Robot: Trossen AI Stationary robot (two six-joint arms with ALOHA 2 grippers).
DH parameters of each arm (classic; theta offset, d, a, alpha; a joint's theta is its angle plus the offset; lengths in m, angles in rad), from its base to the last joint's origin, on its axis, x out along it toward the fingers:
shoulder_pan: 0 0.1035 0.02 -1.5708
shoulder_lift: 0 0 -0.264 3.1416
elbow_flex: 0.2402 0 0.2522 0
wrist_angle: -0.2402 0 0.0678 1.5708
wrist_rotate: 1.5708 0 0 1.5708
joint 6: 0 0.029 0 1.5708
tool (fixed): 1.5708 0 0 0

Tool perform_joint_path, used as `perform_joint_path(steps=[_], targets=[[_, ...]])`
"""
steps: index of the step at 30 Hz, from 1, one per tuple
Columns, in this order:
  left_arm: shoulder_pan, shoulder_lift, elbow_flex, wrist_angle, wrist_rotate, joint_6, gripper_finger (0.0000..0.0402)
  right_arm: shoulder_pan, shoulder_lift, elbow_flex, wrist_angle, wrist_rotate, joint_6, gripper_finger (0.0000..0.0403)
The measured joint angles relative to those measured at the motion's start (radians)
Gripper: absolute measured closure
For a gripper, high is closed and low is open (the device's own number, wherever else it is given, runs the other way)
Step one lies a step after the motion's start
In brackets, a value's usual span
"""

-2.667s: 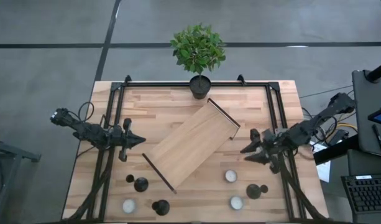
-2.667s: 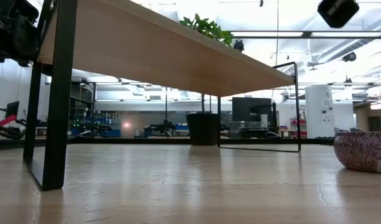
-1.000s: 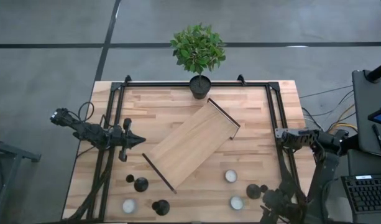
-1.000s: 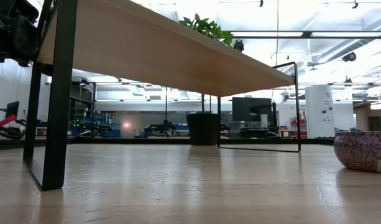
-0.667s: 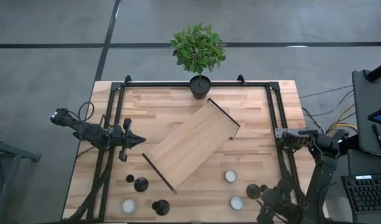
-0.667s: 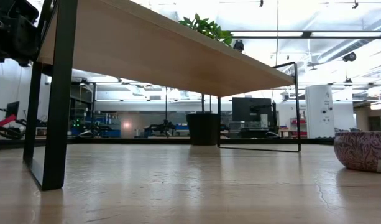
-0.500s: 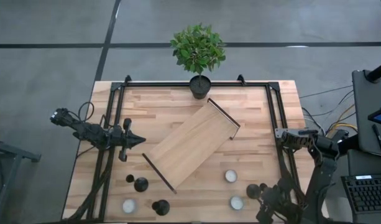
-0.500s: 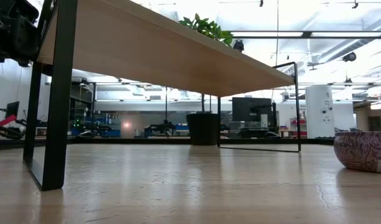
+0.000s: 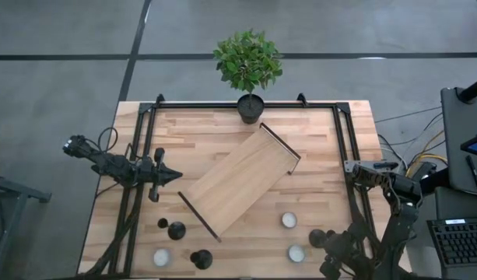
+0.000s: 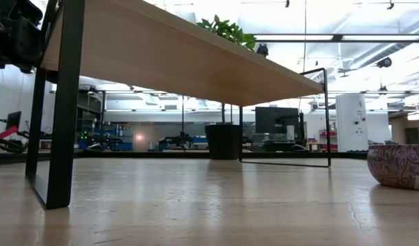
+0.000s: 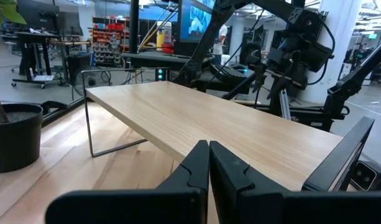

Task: Pick & Place candle stick holders
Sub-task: Put the top right black candle holder on the shelf

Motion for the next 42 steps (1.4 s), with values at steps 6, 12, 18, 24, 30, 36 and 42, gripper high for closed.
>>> perform_joint_path(steps=[6, 12, 18, 24, 30, 36, 42], targets=[[0.0, 0.0, 0.0, 0.0, 0.0, 0.0, 0.0392, 0.0, 0.032, 0.0, -0.022, 0.008, 0.018, 0.0184], [0.0, 0.0, 0.0, 0.0, 0.0, 0.0, 0.0392, 0.0, 0.04, -0.004, -0.021, 0.061, 0.029, 0.0186], [0.0, 0.0, 0.0, 0.0, 0.0, 0.0, 0.0392, 0.0, 0.04, -0.004, -0.022, 0.082, 0.028, 0.0213], [0.0, 0.0, 0.0, 0.0, 0.0, 0.0, 0.0392, 0.0, 0.04, -0.004, -0.022, 0.082, 0.026, 0.0265], [0.0, 0.0, 0.0, 0.0, 0.0, 0.0, 0.0392, 0.0, 0.04, -0.004, -0.022, 0.082, 0.022, 0.0326], [0.0, 0.0, 0.0, 0.0, 0.0, 0.0, 0.0392, 0.0, 0.04, -0.008, -0.021, 0.138, 0.02, 0.0378], [0.0, 0.0, 0.0, 0.0, 0.0, 0.0, 0.0392, -0.003, 0.037, -0.009, -0.021, 0.166, 0.022, 0.0386]])
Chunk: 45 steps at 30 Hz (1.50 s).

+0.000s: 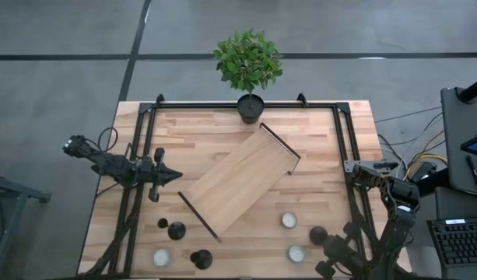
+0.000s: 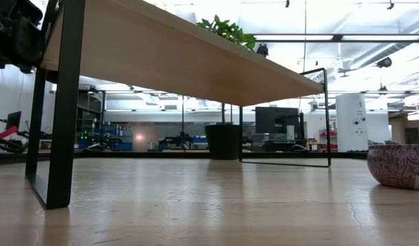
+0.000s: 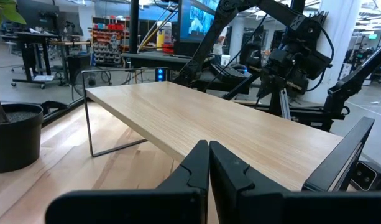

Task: Pick & Place candle stick holders
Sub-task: Put the top right black candle holder on the shelf

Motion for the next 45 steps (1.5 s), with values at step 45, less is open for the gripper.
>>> perform_joint_path(steps=[45], targets=[[0.0, 0.0, 0.0, 0.0, 0.0, 0.0, 0.0392, -1.063, -0.637, -0.04, 0.635, -0.038, -1.469, 0.0385]])
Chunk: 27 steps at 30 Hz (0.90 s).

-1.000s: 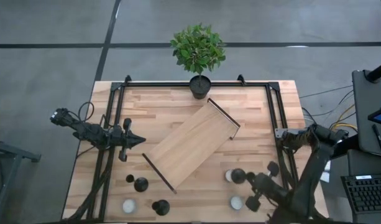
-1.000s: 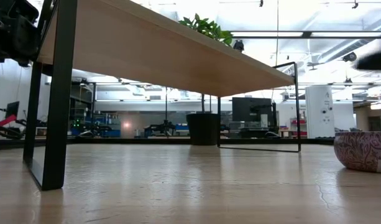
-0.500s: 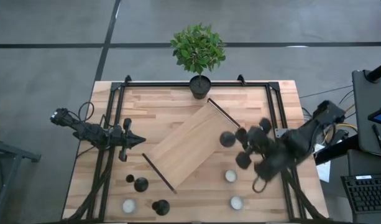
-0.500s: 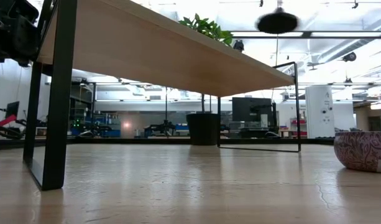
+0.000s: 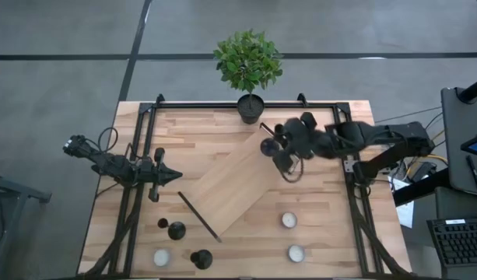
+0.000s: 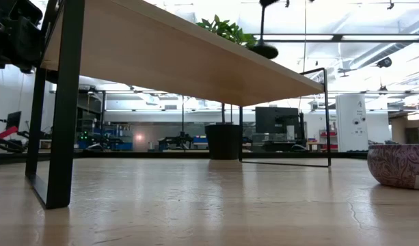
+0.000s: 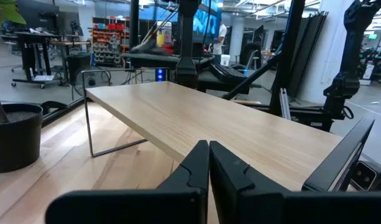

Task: Pick & Place candle stick holders
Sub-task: Put the top right black candle holder on the shelf

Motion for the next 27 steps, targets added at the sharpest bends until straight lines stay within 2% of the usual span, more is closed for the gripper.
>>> perform_joint_path(steps=[10, 22, 27], targets=[[0.0, 0.0, 0.0, 0.0, 0.0, 0.0, 0.0392, -0.188, 0.058, 0.0, 0.119, -0.199, -0.133, 0.0385], [0.0, 0.011, 0.0, 0.0, 0.0, 0.0, 0.0392, -0.26, 0.13, 0.0, 0.137, -0.286, -0.158, 0.0385], [0.0, 0.017, 0.001, -0.003, 0.001, 0.0, 0.0392, -0.267, 0.151, 0.0, 0.153, -0.291, -0.171, 0.0385]])
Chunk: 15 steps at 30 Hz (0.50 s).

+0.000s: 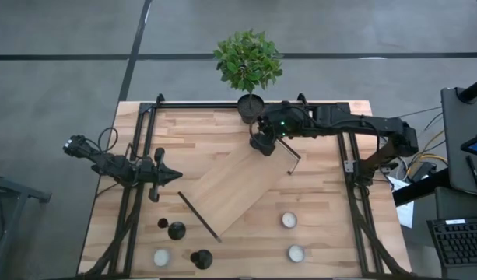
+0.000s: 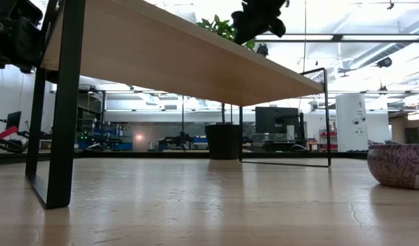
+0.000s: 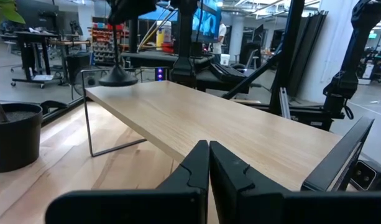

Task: Pick & Place candle stick holders
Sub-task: Put the top right black candle holder on the shelf

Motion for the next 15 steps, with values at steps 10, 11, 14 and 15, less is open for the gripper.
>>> perform_joint_path(steps=[10, 11, 14, 15], targets=[[0.0, 0.014, 0.0, -0.002, 0.0, 0.0, 0.0392, -0.009, 0.025, -0.006, 0.004, 0.005, -0.012, 0.0385], [0.0, 0.014, 0.0, -0.002, 0.0, 0.0, 0.0392, -0.009, 0.03, -0.006, 0.004, 0.005, -0.014, 0.0385], [0.0, 0.015, 0.0, -0.002, 0.0, 0.0, 0.0392, -0.012, 0.034, -0.006, 0.006, 0.006, -0.014, 0.0385], [0.0, 0.015, 0.0, -0.002, 0.0, 0.0, 0.0392, -0.012, 0.034, -0.006, 0.007, 0.006, -0.014, 0.0385]])
